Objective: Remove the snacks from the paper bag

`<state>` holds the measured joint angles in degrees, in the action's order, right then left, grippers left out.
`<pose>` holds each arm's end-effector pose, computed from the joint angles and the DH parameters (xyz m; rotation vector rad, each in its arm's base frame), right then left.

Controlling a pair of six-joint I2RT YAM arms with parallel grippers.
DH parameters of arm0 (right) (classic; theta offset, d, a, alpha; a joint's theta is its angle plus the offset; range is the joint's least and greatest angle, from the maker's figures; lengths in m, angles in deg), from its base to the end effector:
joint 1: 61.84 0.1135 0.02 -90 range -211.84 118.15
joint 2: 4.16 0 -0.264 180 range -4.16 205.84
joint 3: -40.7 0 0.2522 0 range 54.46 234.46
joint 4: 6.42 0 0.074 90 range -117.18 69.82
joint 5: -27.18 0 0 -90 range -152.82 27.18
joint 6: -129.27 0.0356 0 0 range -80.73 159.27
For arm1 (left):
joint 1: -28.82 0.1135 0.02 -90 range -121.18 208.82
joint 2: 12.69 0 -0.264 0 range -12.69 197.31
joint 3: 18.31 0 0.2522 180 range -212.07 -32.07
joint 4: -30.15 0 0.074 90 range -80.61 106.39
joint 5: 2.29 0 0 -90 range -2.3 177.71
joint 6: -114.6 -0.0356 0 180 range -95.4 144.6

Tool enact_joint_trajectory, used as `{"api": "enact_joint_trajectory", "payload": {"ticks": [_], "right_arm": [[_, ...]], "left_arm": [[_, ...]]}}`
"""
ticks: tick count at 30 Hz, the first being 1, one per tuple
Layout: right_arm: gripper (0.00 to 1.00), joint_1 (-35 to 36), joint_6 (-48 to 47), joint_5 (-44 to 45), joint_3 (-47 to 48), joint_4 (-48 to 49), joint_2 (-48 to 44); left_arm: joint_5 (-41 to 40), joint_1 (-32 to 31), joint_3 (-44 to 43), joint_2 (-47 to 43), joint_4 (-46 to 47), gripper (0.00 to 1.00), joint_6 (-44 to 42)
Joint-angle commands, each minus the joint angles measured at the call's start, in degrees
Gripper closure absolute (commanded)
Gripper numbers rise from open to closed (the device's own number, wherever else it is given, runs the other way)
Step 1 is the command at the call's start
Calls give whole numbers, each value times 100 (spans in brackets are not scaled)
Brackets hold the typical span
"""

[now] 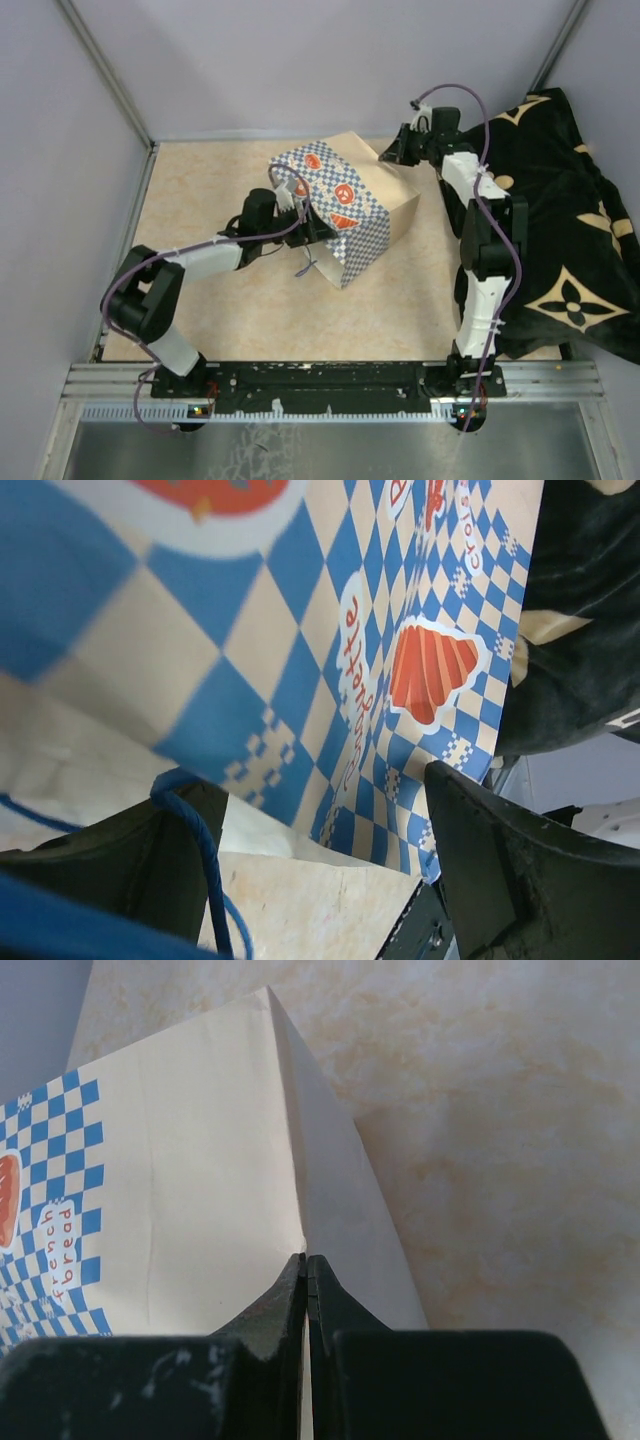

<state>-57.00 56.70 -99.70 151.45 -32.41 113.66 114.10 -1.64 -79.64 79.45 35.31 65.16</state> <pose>0.4759 0.0617 0.2600 -0.1485 2.1487 0.9154 0.2867 -0.1870 0.2023 0.1282 2.1967 -1.2109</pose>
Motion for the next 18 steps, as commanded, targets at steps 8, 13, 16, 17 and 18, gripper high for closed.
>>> {"api": "enact_joint_trajectory", "payload": {"ticks": [8,13,16,17,18], "right_arm": [[100,-956,-91,-490,2762,-631,1364],[100,-1160,104,-558,4562,-1032,2368],[100,-1220,400,-687,4807,-794,2542],[100,-1221,456,-716,4755,-717,2516],[100,-1222,494,-729,4668,-659,2469]], "left_arm": [[171,-275,-2507,1830,115,17,1],[25,-270,-3541,2554,-173,16,-193],[-49,-270,-4035,2923,-313,16,-359],[-47,-268,-4195,3005,-406,16,-421],[-51,-268,-4237,3037,-469,16,-471]]}}
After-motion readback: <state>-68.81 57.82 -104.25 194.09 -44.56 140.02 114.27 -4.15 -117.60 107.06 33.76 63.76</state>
